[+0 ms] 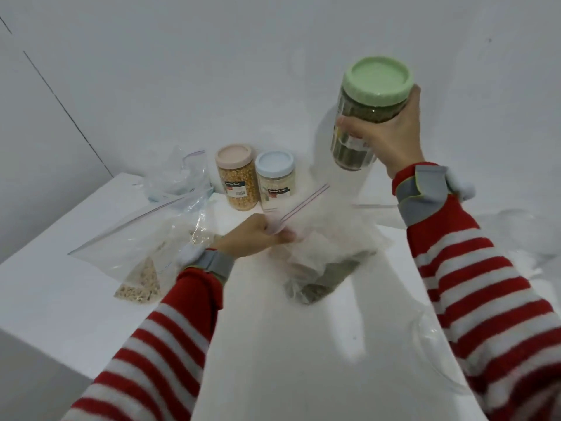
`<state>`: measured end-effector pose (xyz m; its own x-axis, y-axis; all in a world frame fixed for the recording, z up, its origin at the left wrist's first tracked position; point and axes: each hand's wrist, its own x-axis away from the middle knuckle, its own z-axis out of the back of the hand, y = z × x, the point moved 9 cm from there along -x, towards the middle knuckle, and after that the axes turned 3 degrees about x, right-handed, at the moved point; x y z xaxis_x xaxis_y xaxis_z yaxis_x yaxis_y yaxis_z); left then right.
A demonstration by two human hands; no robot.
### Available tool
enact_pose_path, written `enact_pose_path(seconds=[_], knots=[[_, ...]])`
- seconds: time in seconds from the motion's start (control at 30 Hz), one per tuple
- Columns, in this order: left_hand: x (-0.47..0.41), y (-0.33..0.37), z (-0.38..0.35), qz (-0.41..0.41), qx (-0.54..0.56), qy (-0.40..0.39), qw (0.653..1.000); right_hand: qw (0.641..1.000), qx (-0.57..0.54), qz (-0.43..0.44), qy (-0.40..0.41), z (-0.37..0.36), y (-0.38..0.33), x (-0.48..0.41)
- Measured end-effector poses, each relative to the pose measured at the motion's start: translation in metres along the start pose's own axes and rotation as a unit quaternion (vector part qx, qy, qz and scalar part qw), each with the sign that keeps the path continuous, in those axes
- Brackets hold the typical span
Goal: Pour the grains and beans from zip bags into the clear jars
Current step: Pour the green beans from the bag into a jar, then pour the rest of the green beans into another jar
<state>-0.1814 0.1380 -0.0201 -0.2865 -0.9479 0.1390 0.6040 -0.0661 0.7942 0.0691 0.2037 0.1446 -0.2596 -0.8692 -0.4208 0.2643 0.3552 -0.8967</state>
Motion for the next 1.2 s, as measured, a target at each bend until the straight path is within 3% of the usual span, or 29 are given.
enact_pose_path(seconds=[0.1,0.27,0.47,0.57,0.77,0.97,1.07,1.2], knots=[[0.026,-0.013,0.020,0.014,0.074,-0.044,0.996,0.997,0.031,-0.063,0.019,-0.009,0.050,0.008],[0.043,-0.041,0.049,0.083,0.213,0.020,0.973,0.990,0.028,-0.140,-0.010,-0.040,0.121,0.033],[0.044,-0.076,0.066,0.230,0.032,0.138,0.963,0.990,0.047,-0.136,-0.009,-0.074,0.146,0.055],[0.047,-0.088,0.066,0.249,0.005,0.195,0.949,0.990,0.070,-0.122,-0.023,-0.086,0.151,0.060],[0.054,-0.086,0.065,0.198,0.021,0.271,0.942,0.982,0.096,-0.141,-0.079,-0.098,0.154,0.060],[0.060,-0.045,0.062,0.089,-0.120,0.315,0.937,0.937,0.165,-0.270,-0.146,-0.070,0.129,0.066],[0.067,0.007,0.043,-0.054,-0.130,0.349,0.926,0.952,0.158,-0.202,-0.165,-0.026,0.070,0.062],[0.067,0.065,-0.008,-0.171,-0.169,0.330,0.913,0.961,0.172,-0.101,-0.193,0.035,0.005,0.100]])
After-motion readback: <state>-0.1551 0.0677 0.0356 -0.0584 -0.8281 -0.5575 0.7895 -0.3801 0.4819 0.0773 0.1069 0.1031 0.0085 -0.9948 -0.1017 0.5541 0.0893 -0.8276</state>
